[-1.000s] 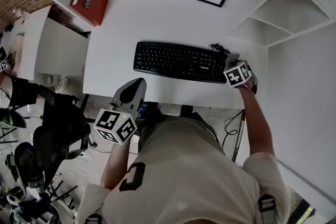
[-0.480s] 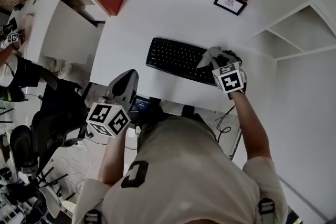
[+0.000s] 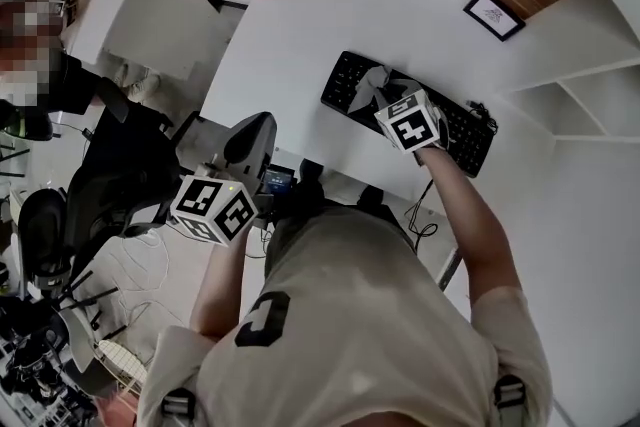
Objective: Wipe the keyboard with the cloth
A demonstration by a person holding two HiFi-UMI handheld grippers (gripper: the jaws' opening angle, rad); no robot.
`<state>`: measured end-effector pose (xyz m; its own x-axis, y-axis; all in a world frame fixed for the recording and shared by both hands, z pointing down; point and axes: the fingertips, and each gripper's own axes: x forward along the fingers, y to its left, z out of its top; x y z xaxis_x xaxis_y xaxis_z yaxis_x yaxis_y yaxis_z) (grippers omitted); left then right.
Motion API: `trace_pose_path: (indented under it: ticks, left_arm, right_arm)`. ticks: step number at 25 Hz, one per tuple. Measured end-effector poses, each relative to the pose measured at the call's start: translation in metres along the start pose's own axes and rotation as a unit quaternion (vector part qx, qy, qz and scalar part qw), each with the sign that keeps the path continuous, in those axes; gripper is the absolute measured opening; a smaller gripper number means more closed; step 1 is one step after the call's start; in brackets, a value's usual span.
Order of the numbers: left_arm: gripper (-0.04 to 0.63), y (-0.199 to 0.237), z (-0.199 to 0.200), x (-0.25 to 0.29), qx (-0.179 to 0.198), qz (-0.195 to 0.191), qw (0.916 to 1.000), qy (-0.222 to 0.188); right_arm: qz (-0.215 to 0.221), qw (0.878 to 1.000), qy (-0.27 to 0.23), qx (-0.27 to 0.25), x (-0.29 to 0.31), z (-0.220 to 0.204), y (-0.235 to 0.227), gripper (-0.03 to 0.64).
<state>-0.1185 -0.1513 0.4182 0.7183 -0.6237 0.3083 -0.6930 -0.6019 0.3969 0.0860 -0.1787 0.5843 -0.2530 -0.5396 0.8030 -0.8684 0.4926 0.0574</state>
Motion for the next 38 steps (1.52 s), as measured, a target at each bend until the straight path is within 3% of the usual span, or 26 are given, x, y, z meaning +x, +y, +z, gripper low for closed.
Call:
trace_pose_path:
  ticks: [9,19,38]
  left_arm:
    - [0.005,0.027,0.0,-0.011,-0.013,0.007,0.9999,0.006]
    - [0.005,0.029,-0.003,0.001,-0.008,-0.011,0.9994,0.031]
    - [0.005,-0.011,-0.001,0.031,0.022,-0.042,0.9973,0.056]
  right_arm:
    - [0.042,0.999,0.009,0.02,0.046,0.031,0.031,0.026]
    - [0.013,0.998,0.057,-0.013,0.085,0.028,0.03,0.026]
    - [0.028,0.998,0.062,0.007,0.066,0.0,0.013,0.026]
